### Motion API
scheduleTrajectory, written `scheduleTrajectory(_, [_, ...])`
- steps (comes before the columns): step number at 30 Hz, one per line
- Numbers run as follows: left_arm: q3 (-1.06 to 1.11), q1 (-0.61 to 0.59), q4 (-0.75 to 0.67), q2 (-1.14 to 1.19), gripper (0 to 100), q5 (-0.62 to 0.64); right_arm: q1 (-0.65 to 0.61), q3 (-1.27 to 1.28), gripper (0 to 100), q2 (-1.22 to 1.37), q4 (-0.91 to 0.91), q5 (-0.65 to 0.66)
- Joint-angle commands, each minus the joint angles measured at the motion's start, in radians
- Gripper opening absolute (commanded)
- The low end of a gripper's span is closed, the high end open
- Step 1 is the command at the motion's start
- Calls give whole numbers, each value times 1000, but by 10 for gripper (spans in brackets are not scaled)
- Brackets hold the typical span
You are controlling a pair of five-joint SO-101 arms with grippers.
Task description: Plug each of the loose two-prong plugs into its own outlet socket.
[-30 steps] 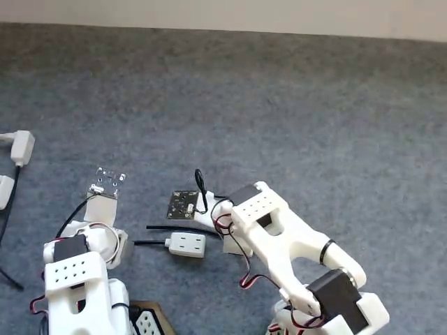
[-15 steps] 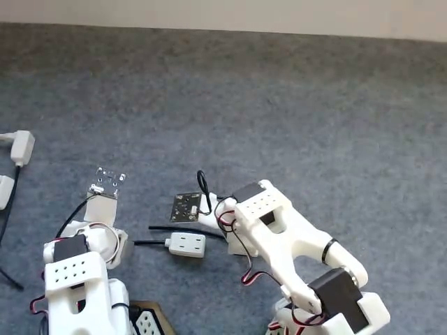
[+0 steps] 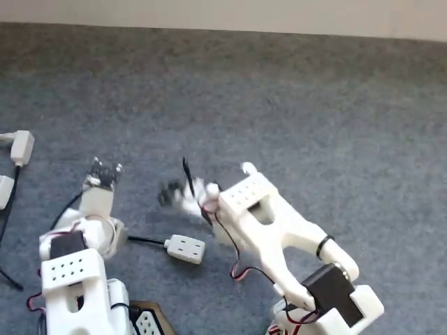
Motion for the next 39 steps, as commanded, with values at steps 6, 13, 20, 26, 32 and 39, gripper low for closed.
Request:
scheduleTrajectory(6, [-355,15,163,-2,260,48,91,-476,4,-24,-170,-575])
scheduleTrajectory(13, [-493,113,163,-5,297,75,76,-526,4,-222,-355,-878])
scheduleTrajectory(20, [-607,283,164,-22,407,172,41,-160,4,-650,-544,-908])
scheduleTrajectory(26, [-610,481,173,-168,407,218,42,263,4,-901,-713,-816])
scheduleTrajectory(32, [-550,604,285,-377,407,219,59,349,4,-905,-717,-809])
scheduleTrajectory(39, [-245,607,210,-631,407,238,7,278,4,-903,-578,-908])
